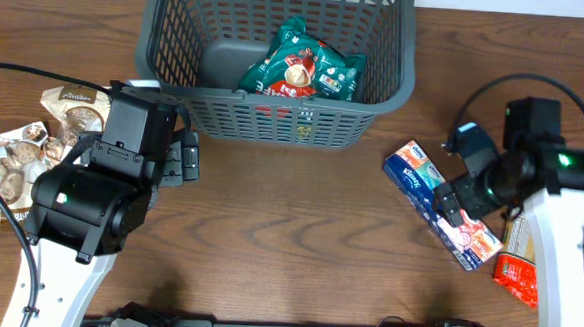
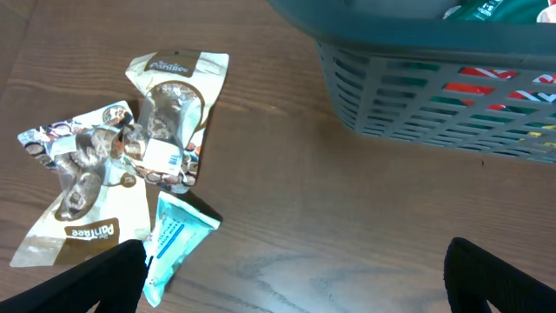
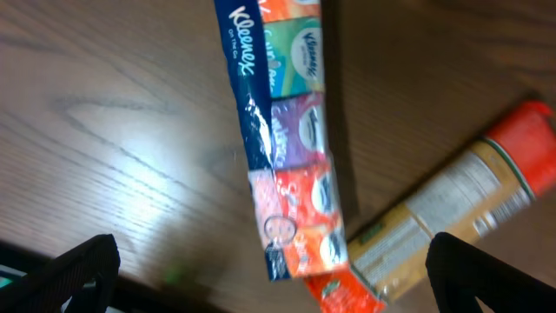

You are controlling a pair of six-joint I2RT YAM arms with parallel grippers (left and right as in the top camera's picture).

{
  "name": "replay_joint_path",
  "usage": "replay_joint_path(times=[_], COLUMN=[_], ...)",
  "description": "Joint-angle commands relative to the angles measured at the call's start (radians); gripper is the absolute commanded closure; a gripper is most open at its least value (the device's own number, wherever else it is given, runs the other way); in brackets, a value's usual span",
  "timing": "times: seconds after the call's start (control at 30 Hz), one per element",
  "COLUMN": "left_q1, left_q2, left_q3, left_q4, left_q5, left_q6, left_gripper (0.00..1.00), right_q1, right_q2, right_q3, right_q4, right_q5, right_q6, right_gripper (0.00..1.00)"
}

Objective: Pack container
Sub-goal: 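Grasp the blue Kleenex tissue pack with the right gripper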

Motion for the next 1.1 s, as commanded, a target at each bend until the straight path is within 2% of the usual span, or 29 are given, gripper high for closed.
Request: replay_joint_path(times=[0.0, 0.43, 0.77, 0.9, 0.93, 0.97, 1.07], left_q1=[-0.002, -0.001, -0.001, -0.001, -0.001, -0.001, -0.001], left_q2=[-0.003, -0.003, -0.003, -0.003, -0.003, -0.003, -0.003], left_q3=[0.013, 0.013, 0.013, 0.013, 0.013, 0.013, 0.013], left_q4=[-0.002, 0.005, 0.006, 0.006, 0.006, 0.006, 0.006], left_q5=[-0.012, -0.013, -0.013, -0.013, -0.013, -0.013, -0.013], left_q6=[-0.008, -0.008, -0.009, -0.009, -0.009, -0.009, -0.009], left_gripper=[0.01, 0.01, 0.01, 0.01, 0.01, 0.01, 0.01], right_q1=[-0.009, -0.016, -0.016, -0.016, -0.016, -0.016, -0.016], right_q2=[0.120, 0.493, 0.636, 0.662, 0.664, 0.664, 0.663], right_q3=[-0.006, -0.006, -0.007, -0.007, -0.007, -0.007, -0.007], right_q4=[0.028, 0.186, 0.257, 0.269, 0.270, 0.272, 0.275], right_q5=[-0.019, -0.081, -0.085, -0.084, -0.084, -0.084, -0.085], right_q6=[-0.078, -0.077, -0.049, -0.014, -0.006, -0.005, 0.006], right_gripper=[0.01, 0.01, 0.02, 0.17, 0.25, 0.39, 0.55])
